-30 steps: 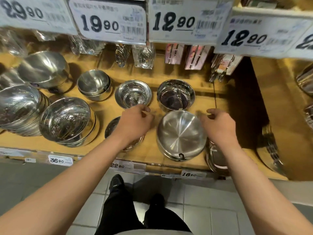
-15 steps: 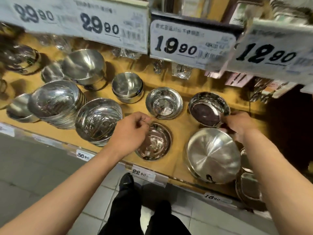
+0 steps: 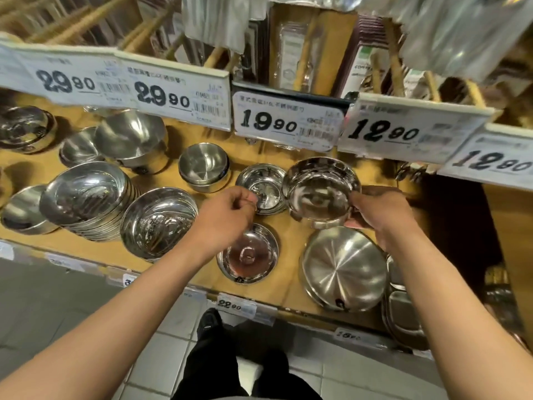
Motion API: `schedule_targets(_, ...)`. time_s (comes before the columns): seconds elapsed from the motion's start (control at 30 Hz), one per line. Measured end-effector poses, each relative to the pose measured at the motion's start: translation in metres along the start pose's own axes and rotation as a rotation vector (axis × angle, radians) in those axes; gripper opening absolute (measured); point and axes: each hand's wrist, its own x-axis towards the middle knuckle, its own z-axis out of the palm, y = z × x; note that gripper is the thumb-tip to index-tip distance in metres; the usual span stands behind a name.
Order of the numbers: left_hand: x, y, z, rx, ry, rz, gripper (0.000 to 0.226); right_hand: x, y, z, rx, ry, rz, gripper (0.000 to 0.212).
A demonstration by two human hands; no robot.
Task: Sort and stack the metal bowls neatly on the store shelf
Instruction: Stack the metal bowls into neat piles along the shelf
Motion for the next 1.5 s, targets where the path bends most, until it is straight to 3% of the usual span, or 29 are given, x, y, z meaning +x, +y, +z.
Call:
schedule_targets(0.2, -0.009, 0.010, -0.015, -0.167, 0.067, -0.020, 0.019, -0.049, -0.018, 0.001, -0.079, -0.151, -0.147, 0.007)
schedule_targets(0.4, -0.045, 0.026, -0.063, -0.217, -0.116, -0.103, 0.020, -0.107, -0.030, 0.010, -0.103, -0.532, -0.291, 0.017)
schedule_targets(0.53, -0.072, 0.020, -0.086, -0.126, -0.315, -0.187, 0.018, -0.123, -0.032, 0.034, -0.330, -0.514, -0.302, 0.014)
schedule_targets(0.63, -0.087, 0.006, -0.099, -0.059, -0.232, -0.229, 0.021, -0.129, -0.028, 0.050, -0.283, -0.559, -0.307, 0.011)
schedule_targets(0.77, -0.096, -0.010, -0.117, -0.210, -0.135, -0.314, 0.013, -0.134, -0.022, 0.071, -0.169, -0.631, -0.232, 0.050)
schedule_targets(0.9, -0.091, -0.018, -0.131, -0.307, 0.032, -0.347, 0.018, -0.149, -0.013, 0.089, -0.091, -0.746, -0.158, 0.075)
schedule_targets(1.03, -0.078, -0.021, -0.146, -0.364, 0.104, -0.344, 0.023, -0.157, -0.022, 0.126, -0.011, -0.673, -0.136, 0.075)
schedule_targets(1.13, -0.064, -0.027, -0.162, -0.374, 0.084, -0.362, 0.027, -0.155, -0.032, 0.156, 0.033, -0.566, -0.117, 0.058)
schedule_targets(1.27, -0.041, -0.041, -0.180, -0.189, 0.154, -0.319, 0.031, -0.152, -0.035, 0.187, 0.003, -0.438, -0.107, 0.025)
schedule_targets(1.5, -0.031, -0.077, -0.177, 0.140, 0.062, -0.150, 0.031, -0.142, -0.026, 0.212, 0.114, -0.323, -0.060, 0.033)
